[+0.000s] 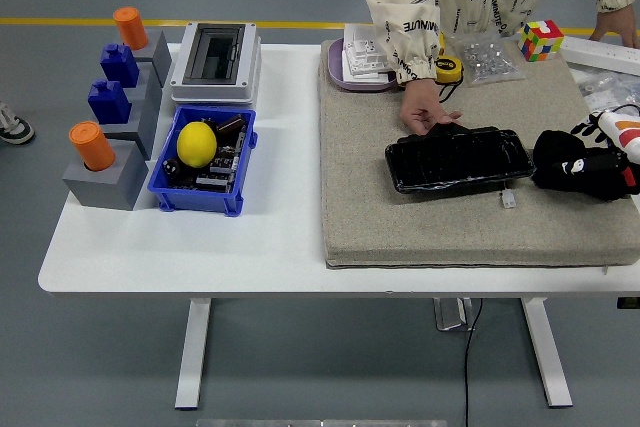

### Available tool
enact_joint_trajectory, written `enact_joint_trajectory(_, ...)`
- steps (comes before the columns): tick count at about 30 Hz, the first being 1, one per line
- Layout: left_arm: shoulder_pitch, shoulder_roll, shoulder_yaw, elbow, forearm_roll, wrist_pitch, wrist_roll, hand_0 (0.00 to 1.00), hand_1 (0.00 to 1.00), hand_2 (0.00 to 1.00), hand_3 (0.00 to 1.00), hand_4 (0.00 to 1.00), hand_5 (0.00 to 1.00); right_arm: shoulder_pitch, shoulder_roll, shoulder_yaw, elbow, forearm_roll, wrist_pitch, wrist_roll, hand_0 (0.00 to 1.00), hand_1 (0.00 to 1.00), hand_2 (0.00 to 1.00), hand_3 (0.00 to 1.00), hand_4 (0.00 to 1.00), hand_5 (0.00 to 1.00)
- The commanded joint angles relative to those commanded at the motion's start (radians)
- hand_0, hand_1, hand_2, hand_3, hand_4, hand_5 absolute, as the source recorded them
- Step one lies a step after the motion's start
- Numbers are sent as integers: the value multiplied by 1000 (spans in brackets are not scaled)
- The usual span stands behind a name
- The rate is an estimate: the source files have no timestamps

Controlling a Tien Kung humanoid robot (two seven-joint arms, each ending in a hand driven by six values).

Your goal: Pick the rag up,wipe the panel,place it on the desk

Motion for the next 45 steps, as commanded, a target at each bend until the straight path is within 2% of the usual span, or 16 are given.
enact_joint_trajectory(12, 3, 0, 2, 0, -2, 0, -2, 651, 697, 747, 567, 599, 476, -21, -10, -6, 2, -9, -33, 28, 627, 636, 713, 656, 998, 464)
enact_joint_trajectory(13, 3, 0, 2, 0, -2, 0, -2, 651, 697, 747, 567, 599, 476, -22, -11, -6, 2, -10, -36, 30, 545, 594, 663, 556, 998, 364)
enact_joint_trajectory(18, 5, 0, 7, 0, -6, -1, -4, 651, 697, 747, 567, 599, 476, -29, -11, -4, 3, -20, -56, 41, 545, 594, 663, 556, 998, 364)
enact_joint_trajectory(19, 5, 0, 8, 0, -7, -1, -5, 651, 697, 747, 567, 599, 476, -30, -11, -2, 3, -22, -60, 43, 454, 529, 555, 505, 877, 215)
enact_joint_trajectory(24, 7, 0, 12, 0, -9, -1, -6, 651, 697, 747, 567, 599, 476, -37, -11, 6, 4, -28, -82, 50, 454, 529, 555, 505, 877, 215)
enact_joint_trajectory(25, 8, 0, 12, 0, -8, -1, -6, 651, 697, 747, 566, 600, 476, -39, -11, 7, 3, -30, -86, 52, 366, 471, 511, 470, 818, 159)
enact_joint_trajectory(30, 10, 1, 11, 0, -7, -1, -6, 651, 697, 747, 566, 600, 476, -46, -13, 13, -1, -38, -99, 58, 366, 471, 511, 470, 818, 159)
enact_joint_trajectory(31, 10, 1, 11, 0, -7, -1, -6, 650, 697, 747, 566, 600, 476, -47, -14, 15, -2, -41, -101, 59, 309, 426, 466, 444, 785, 80)
enact_joint_trajectory(36, 11, 1, 14, 0, -8, -2, -7, 650, 697, 747, 566, 600, 476, -49, -15, 20, -2, -47, -112, 61, 309, 426, 466, 444, 785, 80)
enact_joint_trajectory(37, 10, 1, 15, 0, -9, -2, -7, 651, 697, 747, 566, 599, 476, -49, -16, 21, -3, -49, -115, 62, 273, 386, 428, 418, 848, 12)
enact_joint_trajectory(42, 8, 1, 16, 0, -11, -2, -10, 651, 697, 747, 566, 599, 476, -48, -17, 23, -5, -53, -116, 60, 273, 386, 428, 418, 848, 12)
enact_joint_trajectory(43, 8, 0, 16, 0, -11, -2, -10, 651, 698, 747, 566, 599, 476, -48, -18, 23, -5, -53, -116, 60, 253, 355, 405, 392, 902, 2)
enact_joint_trajectory(45, 8, 0, 14, 0, -11, -2, -10, 651, 698, 747, 566, 599, 476, -46, -19, 25, -5, -55, -116, 59, 253, 355, 405, 392, 902, 2)
